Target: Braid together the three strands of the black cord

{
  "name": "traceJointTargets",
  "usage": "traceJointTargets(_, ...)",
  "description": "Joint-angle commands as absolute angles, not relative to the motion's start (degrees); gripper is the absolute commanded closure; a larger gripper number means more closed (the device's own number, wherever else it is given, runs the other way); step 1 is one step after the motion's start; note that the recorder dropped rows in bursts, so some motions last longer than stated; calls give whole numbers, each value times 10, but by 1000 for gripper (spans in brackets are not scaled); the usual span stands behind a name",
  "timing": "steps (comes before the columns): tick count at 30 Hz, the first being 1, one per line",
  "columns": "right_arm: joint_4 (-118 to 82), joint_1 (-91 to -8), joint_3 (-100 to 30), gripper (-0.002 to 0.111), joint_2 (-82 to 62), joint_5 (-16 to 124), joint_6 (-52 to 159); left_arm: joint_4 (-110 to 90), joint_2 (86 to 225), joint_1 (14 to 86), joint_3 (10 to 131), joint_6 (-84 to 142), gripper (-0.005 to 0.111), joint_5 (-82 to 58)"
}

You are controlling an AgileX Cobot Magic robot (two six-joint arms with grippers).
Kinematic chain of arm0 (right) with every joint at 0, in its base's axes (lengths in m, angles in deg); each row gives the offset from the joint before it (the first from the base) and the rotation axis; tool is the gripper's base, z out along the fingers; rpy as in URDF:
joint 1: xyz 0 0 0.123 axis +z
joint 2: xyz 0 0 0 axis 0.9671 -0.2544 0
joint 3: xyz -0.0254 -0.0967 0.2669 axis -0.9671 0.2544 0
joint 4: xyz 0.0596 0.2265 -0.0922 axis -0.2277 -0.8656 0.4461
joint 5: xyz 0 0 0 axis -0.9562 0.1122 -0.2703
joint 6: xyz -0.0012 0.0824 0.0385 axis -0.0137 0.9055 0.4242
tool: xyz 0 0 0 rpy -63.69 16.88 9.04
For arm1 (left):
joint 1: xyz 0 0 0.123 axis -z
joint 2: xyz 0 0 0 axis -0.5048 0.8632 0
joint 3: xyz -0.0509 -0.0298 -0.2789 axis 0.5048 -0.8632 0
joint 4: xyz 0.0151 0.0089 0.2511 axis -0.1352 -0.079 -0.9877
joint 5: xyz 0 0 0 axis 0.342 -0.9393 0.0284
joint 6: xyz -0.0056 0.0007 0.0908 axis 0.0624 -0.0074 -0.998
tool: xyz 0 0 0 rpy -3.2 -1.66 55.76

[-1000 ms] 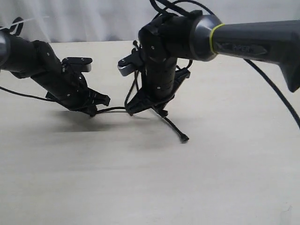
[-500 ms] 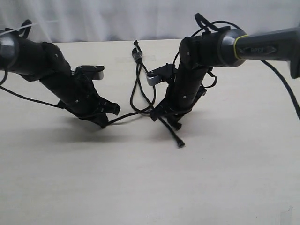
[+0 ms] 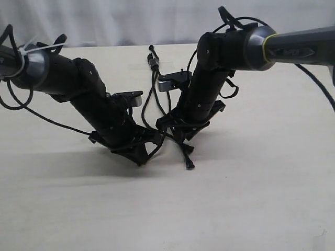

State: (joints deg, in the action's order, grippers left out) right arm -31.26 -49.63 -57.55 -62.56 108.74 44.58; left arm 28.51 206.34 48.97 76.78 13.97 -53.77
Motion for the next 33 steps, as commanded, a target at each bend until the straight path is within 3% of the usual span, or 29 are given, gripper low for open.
traceJointTargets(1, -290, -503, -574, 64, -601, 1094, 462, 246, 2085, 490, 752, 147, 67, -575)
traceJointTargets(3, -289, -515, -574, 58, -581, 1107, 473, 220, 2065, 475, 752, 150, 57, -588)
traceJointTargets(5, -289, -538, -557, 58, -548, 1103, 477, 186, 2022, 440, 752, 186, 57, -592)
traceJointTargets(7, -289, -559, -518, 65, -507, 1085, 488, 153, 1961, 398, 752, 208, 57, -605)
traceJointTargets(9, -294, -577, -462, 84, -467, 1056, 490, 114, 1901, 367, 752, 216, 69, -621)
traceJointTargets(10, -295, -584, -425, 95, -439, 1041, 490, 87, 1865, 354, 752, 215, 82, -626)
traceJointTargets(12, -286, -586, -370, 104, -392, 1009, 490, 70, 1818, 347, 752, 224, 102, -623)
traceJointTargets(13, -285, -586, -356, 104, -379, 991, 490, 69, 1804, 347, 752, 224, 107, -621)
traceJointTargets(18, -317, -586, -280, 104, -304, 931, 490, 68, 1725, 350, 748, 224, 107, -641)
traceJointTargets(23, -303, -586, -214, 104, -242, 909, 469, 96, 1631, 426, 724, 222, 107, -606)
traceJointTargets(33, -306, -607, -121, 104, -176, 864, 470, 78, 1614, 440, 718, 224, 107, -575)
